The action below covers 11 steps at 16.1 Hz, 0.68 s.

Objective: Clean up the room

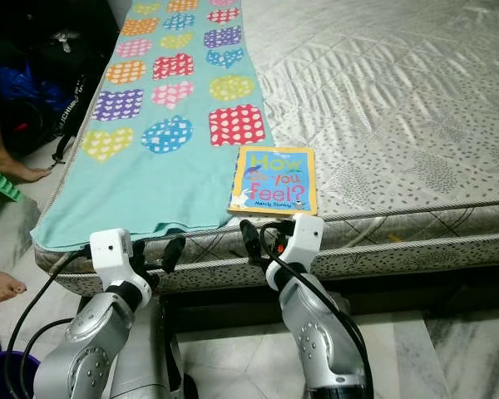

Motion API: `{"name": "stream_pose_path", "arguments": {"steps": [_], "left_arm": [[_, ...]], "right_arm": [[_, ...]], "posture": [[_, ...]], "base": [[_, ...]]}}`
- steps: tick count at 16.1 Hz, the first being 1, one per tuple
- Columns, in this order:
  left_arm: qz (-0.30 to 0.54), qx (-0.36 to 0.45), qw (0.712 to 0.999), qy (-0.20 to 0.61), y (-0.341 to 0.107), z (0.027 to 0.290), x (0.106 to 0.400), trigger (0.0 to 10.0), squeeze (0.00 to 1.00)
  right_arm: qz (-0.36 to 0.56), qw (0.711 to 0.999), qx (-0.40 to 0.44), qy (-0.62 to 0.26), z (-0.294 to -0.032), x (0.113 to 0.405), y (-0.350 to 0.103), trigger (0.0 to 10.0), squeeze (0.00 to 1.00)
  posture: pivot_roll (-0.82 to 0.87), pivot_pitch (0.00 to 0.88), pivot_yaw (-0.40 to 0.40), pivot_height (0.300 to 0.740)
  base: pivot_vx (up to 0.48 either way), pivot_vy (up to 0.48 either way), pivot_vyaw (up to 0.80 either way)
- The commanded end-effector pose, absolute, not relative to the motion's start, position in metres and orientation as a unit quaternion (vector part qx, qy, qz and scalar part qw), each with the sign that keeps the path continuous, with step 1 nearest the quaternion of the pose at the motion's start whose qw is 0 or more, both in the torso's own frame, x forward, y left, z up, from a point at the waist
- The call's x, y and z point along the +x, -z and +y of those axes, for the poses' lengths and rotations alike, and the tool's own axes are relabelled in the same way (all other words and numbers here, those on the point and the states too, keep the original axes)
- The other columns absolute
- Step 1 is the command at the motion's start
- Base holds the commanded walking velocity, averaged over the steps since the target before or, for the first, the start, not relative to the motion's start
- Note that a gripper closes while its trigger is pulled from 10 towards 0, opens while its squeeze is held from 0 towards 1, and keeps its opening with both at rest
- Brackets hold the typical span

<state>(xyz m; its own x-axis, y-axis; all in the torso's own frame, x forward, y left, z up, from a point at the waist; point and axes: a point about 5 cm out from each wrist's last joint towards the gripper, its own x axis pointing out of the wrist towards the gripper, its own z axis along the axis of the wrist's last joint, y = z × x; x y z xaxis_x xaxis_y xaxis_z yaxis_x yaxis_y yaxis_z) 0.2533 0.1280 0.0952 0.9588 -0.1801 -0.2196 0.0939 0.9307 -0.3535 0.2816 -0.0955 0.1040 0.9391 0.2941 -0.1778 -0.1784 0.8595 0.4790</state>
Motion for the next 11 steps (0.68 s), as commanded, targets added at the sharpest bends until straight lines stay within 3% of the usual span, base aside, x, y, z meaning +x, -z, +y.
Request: {"name": "stream_pose_path", "arguments": {"steps": [1, 11], "left_arm": [[0.124, -0.168, 0.976, 0.062, -0.096, 0.132, 0.251, 10.0, 0.00], [0.124, -0.170, 0.976, 0.056, -0.096, 0.131, 0.247, 10.0, 0.00]], "right_arm": [[0.120, 0.944, 0.278, -0.133, -0.072, 0.283, -0.107, 10.0, 0.00], [0.109, 0.950, 0.273, -0.103, -0.067, 0.311, -0.099, 10.0, 0.00]], "posture": [[0.04, 0.067, 0.114, 0.470], [0.07, 0.078, 0.099, 0.470]], "base": [[0.000, 0.000, 0.00], [0.000, 0.000, 0.00]]}}
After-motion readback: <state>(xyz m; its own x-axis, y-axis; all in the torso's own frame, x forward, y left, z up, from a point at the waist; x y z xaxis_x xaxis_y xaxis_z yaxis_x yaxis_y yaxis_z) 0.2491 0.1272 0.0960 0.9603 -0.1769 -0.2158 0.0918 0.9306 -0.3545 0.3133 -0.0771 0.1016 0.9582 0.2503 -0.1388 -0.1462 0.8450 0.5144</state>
